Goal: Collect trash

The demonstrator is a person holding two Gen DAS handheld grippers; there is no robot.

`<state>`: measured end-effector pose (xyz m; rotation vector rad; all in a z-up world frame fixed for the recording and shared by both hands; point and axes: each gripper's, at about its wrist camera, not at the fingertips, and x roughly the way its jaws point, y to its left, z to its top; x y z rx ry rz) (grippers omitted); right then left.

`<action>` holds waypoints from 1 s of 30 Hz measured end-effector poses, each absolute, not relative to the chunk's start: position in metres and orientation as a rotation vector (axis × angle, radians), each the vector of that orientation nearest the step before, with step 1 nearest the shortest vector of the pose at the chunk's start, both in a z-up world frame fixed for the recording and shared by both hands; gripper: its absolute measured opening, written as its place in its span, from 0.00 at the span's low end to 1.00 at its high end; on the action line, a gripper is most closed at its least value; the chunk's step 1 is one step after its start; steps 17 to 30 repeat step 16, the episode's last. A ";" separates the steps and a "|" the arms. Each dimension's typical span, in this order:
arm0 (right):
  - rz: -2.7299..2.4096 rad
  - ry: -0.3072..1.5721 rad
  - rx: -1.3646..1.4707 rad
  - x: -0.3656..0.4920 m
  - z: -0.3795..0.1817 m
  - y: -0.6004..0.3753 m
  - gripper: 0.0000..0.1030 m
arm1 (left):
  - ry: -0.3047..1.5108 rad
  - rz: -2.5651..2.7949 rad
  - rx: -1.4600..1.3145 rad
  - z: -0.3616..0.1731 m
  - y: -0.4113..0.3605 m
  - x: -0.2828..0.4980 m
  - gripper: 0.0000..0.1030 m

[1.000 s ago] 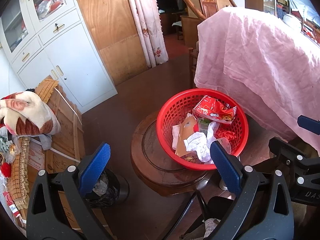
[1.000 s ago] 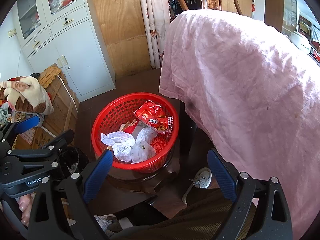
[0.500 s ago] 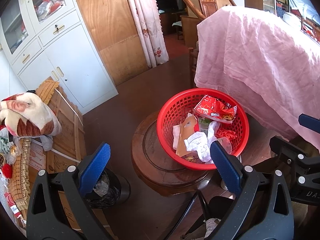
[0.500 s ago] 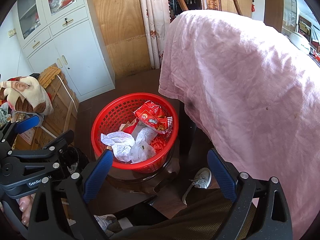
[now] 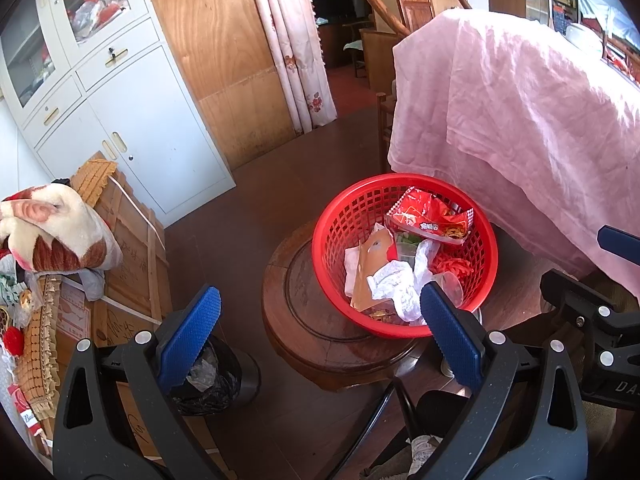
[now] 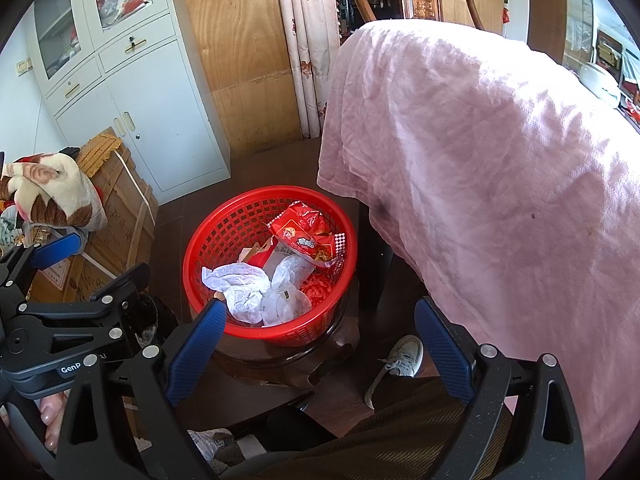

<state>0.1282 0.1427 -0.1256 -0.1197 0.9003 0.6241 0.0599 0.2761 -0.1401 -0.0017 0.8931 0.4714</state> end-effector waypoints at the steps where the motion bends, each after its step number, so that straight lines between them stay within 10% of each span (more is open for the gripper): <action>1: 0.624 0.900 -0.120 0.128 -0.126 0.143 0.91 | 0.893 0.471 -0.002 -0.140 0.276 0.060 0.93; 30: 0.625 0.899 -0.115 0.128 -0.123 0.142 0.91 | 0.890 0.486 -0.004 -0.143 0.277 0.054 0.93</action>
